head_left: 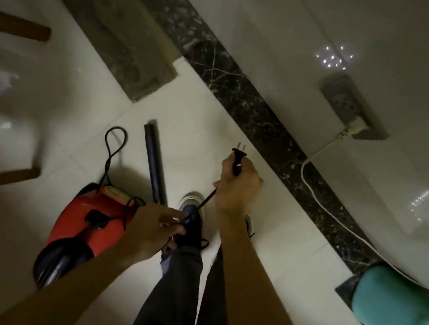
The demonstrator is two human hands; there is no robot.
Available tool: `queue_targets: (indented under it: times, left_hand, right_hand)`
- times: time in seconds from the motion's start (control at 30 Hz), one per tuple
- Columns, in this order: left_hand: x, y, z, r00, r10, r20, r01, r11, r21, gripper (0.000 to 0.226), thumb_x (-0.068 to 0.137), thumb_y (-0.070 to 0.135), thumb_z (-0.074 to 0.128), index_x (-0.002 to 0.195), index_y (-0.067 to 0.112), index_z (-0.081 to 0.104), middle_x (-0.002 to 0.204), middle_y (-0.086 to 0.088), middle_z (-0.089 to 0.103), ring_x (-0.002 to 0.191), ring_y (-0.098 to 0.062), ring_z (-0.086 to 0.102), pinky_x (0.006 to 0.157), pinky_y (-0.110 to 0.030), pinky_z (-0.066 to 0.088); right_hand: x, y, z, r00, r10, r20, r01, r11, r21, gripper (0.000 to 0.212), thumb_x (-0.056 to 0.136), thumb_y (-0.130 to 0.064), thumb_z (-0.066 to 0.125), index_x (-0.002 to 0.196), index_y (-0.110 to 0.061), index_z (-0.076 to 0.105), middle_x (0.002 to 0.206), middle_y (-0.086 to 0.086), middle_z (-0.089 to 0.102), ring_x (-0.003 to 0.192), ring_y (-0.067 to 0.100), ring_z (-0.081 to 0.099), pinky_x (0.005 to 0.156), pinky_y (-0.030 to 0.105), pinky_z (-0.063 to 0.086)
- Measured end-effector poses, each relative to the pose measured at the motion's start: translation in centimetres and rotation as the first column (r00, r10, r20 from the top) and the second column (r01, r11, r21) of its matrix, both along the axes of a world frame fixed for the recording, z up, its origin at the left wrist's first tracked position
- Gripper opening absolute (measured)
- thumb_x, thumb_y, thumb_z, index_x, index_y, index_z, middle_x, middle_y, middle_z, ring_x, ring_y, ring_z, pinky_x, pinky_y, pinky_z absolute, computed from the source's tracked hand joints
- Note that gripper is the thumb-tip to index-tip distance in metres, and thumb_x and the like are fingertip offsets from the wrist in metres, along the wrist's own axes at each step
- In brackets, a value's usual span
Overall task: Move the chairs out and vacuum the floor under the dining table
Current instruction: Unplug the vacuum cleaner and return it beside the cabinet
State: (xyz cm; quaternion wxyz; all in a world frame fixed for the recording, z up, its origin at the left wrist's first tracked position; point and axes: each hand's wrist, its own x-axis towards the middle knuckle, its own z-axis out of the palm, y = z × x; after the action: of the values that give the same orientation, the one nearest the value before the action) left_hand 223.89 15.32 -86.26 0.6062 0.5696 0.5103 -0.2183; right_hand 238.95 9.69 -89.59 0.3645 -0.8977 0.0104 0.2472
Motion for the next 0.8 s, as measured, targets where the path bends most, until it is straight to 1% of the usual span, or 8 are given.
queue_targets:
  times: [0.13,0.2,0.27,0.37,0.47,0.53,0.63,0.8]
  left_hand:
    - [-1.1,1.6,0.8,0.989,0.137,0.047,-0.137,0.991,-0.004,0.015,0.086,-0.006,0.068,0.098,0.001,0.073,0.068,0.001,0.074,0.059,-0.024,0.072,0.057,-0.028,0.06]
    - [-2.0,2.5,1.2,0.975,0.21,0.069,-0.211,0.978,0.006,0.016,0.086,-0.005,0.067,0.101,-0.001,0.072,0.07,0.0,0.075,0.059,-0.025,0.072,0.062,-0.037,0.062]
    - [-2.8,3.2,1.8,0.953,0.294,0.073,-0.295,0.956,0.007,0.017,0.087,-0.005,0.067,0.103,0.001,0.071,0.071,0.003,0.075,0.058,-0.02,0.072,0.056,-0.028,0.06]
    - [-4.0,4.3,2.6,0.903,0.424,0.073,-0.427,0.904,0.024,0.022,0.088,-0.002,0.067,0.108,0.005,0.071,0.084,-0.001,0.075,0.058,-0.015,0.072,0.051,-0.016,0.052]
    - [-5.6,4.6,2.9,0.821,0.563,0.097,-0.569,0.82,0.062,0.018,0.087,0.0,0.07,0.101,0.011,0.072,0.089,-0.005,0.076,0.058,-0.021,0.073,0.055,-0.027,0.058]
    - [-6.2,4.5,2.9,0.724,0.678,0.128,-0.69,0.718,0.092,0.025,0.087,-0.002,0.069,0.09,0.022,0.071,0.086,0.0,0.076,0.057,-0.022,0.072,0.06,-0.036,0.061]
    - [-6.8,3.6,3.0,0.533,0.825,0.187,-0.846,0.521,0.111,0.035,0.086,-0.009,0.066,0.085,0.026,0.067,0.083,0.003,0.072,0.061,-0.018,0.07,0.055,-0.024,0.057]
    - [-8.2,1.3,3.2,0.268,0.932,0.243,-0.96,0.238,0.146,0.028,0.086,-0.005,0.068,0.096,0.021,0.067,0.086,0.007,0.067,0.068,-0.006,0.065,0.069,-0.023,0.056]
  right_hand:
    - [0.2,3.4,1.6,0.992,0.124,-0.001,-0.124,0.991,0.044,0.03,0.098,-0.028,0.058,0.098,-0.001,0.07,0.072,0.01,0.072,0.041,0.007,0.061,0.043,0.018,0.051]
    - [-0.2,5.4,2.4,0.984,0.176,-0.033,-0.172,0.981,0.092,0.03,0.098,-0.028,0.059,0.103,0.0,0.069,0.077,0.012,0.071,0.043,0.007,0.062,0.047,0.024,0.056]
    - [-0.9,7.7,3.2,0.969,0.24,-0.055,-0.231,0.963,0.14,0.029,0.097,-0.027,0.059,0.108,-0.002,0.069,0.077,0.009,0.069,0.045,0.005,0.061,0.051,0.032,0.059]
    - [-2.2,11.5,4.1,0.92,0.391,-0.02,-0.381,0.907,0.18,0.025,0.098,-0.027,0.06,0.106,-0.006,0.07,0.07,0.004,0.067,0.045,0.008,0.061,0.048,0.031,0.057]
    - [-4.3,15.4,4.9,0.848,0.53,0.005,-0.519,0.828,0.215,0.023,0.097,-0.024,0.061,0.102,-0.004,0.072,0.066,0.001,0.066,0.043,0.015,0.062,0.046,0.03,0.054]
    - [-5.9,17.7,5.5,0.77,0.637,0.024,-0.623,0.743,0.243,0.022,0.096,-0.021,0.062,0.098,-0.002,0.073,0.059,-0.002,0.063,0.042,0.019,0.062,0.044,0.028,0.051]
    - [-9.0,20.2,6.4,0.604,0.797,0.023,-0.769,0.575,0.279,0.02,0.097,-0.021,0.062,0.099,-0.005,0.073,0.055,-0.004,0.059,0.04,0.015,0.059,0.045,0.035,0.055]
    - [-15.2,22.3,7.5,0.209,0.977,0.047,-0.943,0.188,0.274,0.022,0.098,-0.027,0.059,0.1,-0.01,0.073,0.056,0.0,0.062,0.043,0.017,0.062,0.049,0.043,0.056]
